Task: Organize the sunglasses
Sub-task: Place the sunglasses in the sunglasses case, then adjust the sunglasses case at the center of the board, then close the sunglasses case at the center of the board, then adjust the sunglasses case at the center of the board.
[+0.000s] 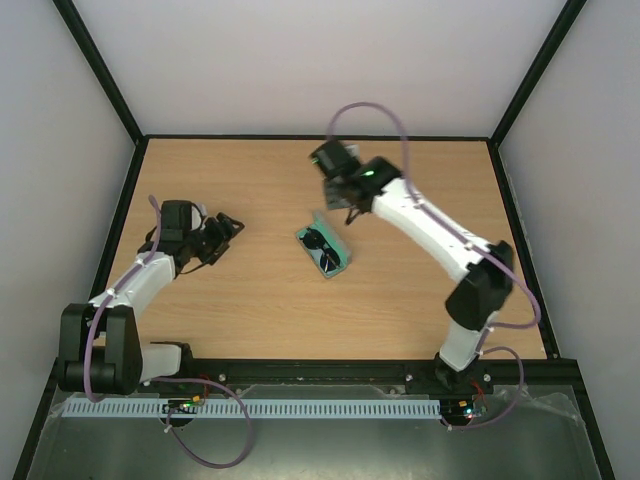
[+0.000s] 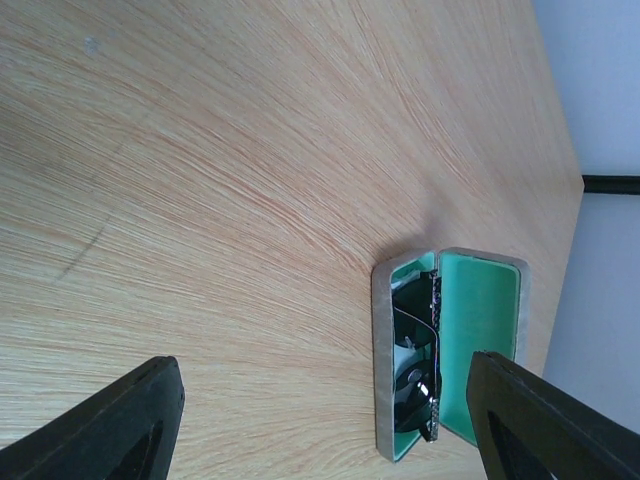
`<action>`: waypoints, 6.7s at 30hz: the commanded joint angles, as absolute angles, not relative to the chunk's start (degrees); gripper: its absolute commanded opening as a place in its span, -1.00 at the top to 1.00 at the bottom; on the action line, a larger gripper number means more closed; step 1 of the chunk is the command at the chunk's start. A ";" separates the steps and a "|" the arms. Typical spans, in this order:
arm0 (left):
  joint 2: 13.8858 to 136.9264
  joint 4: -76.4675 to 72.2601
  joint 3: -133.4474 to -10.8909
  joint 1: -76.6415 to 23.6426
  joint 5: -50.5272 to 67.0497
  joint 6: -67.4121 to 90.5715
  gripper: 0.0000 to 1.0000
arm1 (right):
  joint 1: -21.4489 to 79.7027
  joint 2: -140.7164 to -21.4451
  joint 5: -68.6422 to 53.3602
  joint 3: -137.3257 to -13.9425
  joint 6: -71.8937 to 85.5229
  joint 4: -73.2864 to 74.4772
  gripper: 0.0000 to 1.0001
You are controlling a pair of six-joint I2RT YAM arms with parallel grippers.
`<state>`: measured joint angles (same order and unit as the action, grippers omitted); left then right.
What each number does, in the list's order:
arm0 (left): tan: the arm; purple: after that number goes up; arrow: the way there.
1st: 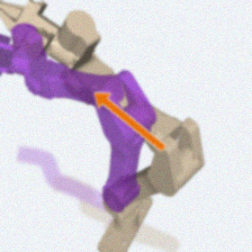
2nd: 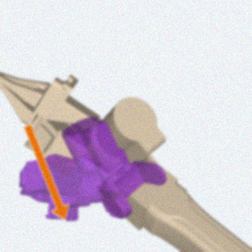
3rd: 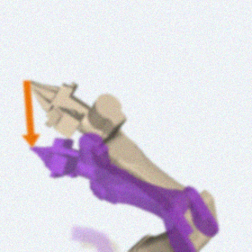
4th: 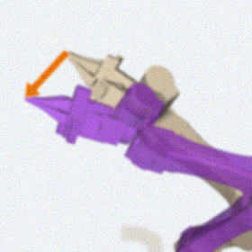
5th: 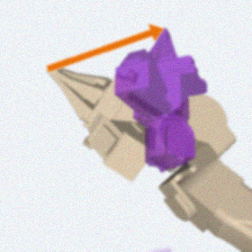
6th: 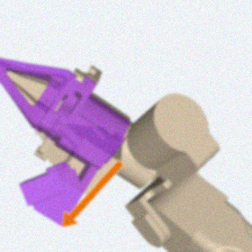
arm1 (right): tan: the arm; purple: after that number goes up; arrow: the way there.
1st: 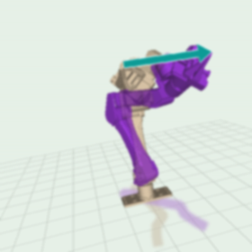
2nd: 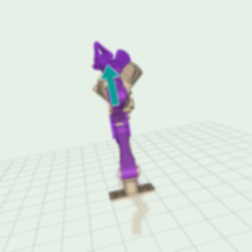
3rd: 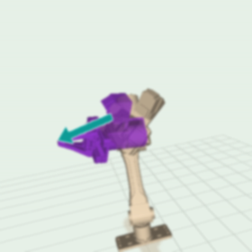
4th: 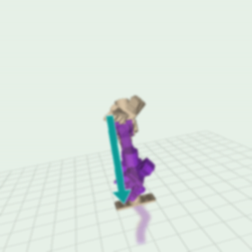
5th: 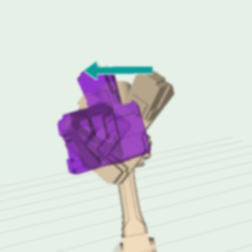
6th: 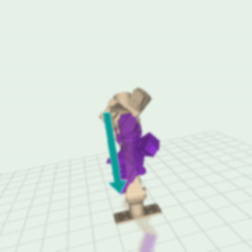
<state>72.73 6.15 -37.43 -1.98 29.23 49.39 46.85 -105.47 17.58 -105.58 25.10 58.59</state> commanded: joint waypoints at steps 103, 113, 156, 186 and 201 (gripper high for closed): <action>106.13 -11.17 -51.78 -29.12 19.94 59.60 0.91 | 30.90 -101.85 -31.44 -66.18 27.48 21.23 0.56; 106.04 -11.68 -51.33 -28.83 20.36 59.41 0.91 | 33.92 -105.62 -29.27 -68.46 27.56 21.94 0.49; 109.24 0.32 -73.82 -20.95 25.45 54.74 0.63 | 43.50 -99.23 -16.29 -66.72 38.45 20.27 0.45; 109.27 -7.88 -54.26 -24.68 23.08 54.51 0.77 | 44.47 -91.72 -6.22 -59.81 36.71 25.38 0.21; 100.01 -11.83 -42.26 -27.61 22.02 56.73 0.77 | 38.09 -83.09 -6.41 -50.49 37.36 24.47 0.15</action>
